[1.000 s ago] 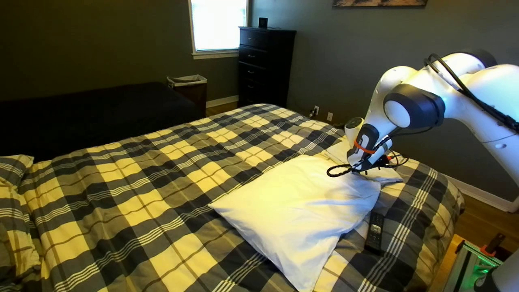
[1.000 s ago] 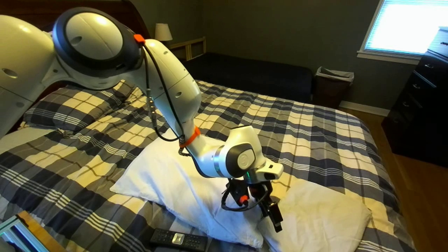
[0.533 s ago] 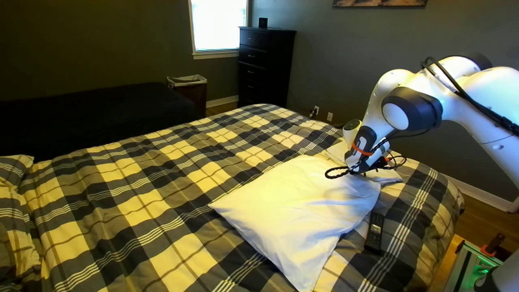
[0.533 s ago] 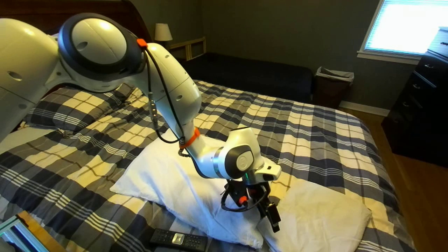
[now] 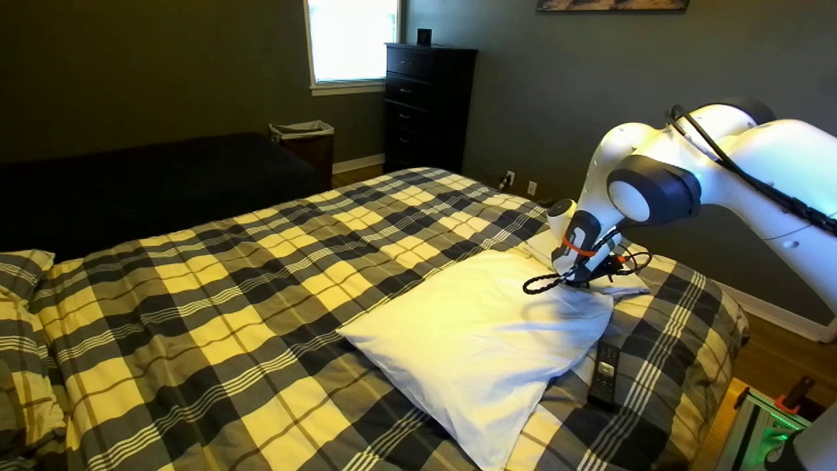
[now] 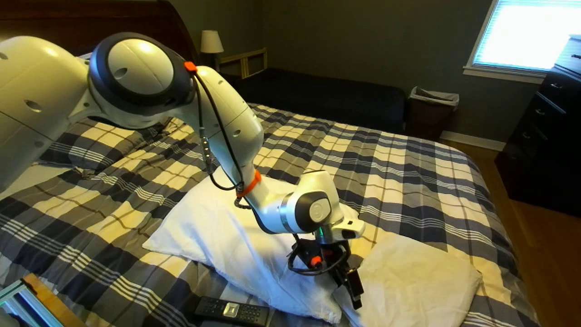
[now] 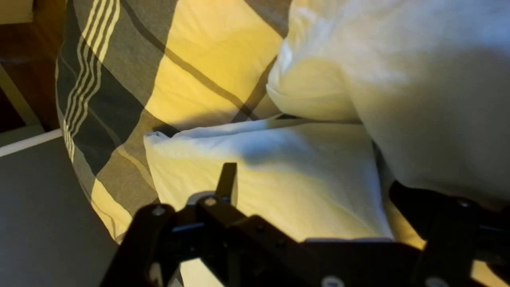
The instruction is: Remove the remote control from the pillow then place the pillow case on the pillow.
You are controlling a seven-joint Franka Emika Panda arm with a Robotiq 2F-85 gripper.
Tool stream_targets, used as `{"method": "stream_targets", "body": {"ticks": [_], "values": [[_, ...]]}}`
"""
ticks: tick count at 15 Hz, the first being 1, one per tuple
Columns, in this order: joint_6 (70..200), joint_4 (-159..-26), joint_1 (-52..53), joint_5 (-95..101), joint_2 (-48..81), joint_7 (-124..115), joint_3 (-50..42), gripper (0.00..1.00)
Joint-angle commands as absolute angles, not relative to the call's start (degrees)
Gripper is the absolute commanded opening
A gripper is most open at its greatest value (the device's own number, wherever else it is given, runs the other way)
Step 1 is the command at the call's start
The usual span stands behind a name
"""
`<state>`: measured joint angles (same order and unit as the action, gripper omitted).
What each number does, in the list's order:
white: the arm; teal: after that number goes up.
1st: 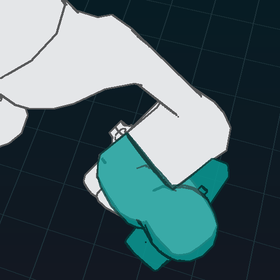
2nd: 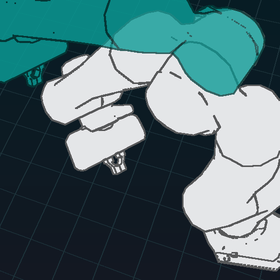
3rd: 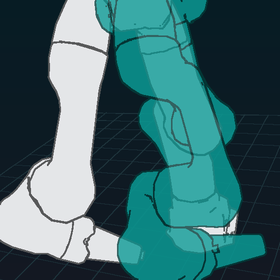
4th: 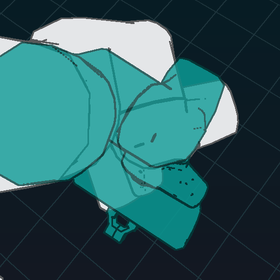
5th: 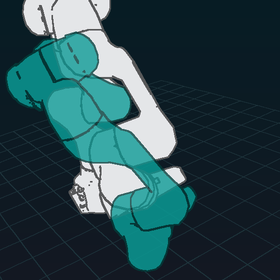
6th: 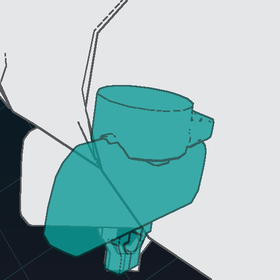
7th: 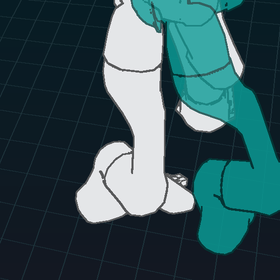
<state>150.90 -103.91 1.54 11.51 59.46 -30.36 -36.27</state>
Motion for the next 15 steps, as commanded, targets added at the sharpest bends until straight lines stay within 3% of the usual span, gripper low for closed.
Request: {"method": "stream_targets", "body": {"ticks": [1,9,11,15], "values": [[147.79,-100.74,1.35,10.99,62.25,-30.02,-36.48,0.68],[143.39,-98.02,0.01,11.04,62.66,-30.26,-36.35,0.05],[143.14,-98.08,-0.46,11.09,62.02,-30.33,-36.6,0.0],[143.9,-99.24,-1.82,10.8,59.55,-29.47,-37.09,0.01]]}}
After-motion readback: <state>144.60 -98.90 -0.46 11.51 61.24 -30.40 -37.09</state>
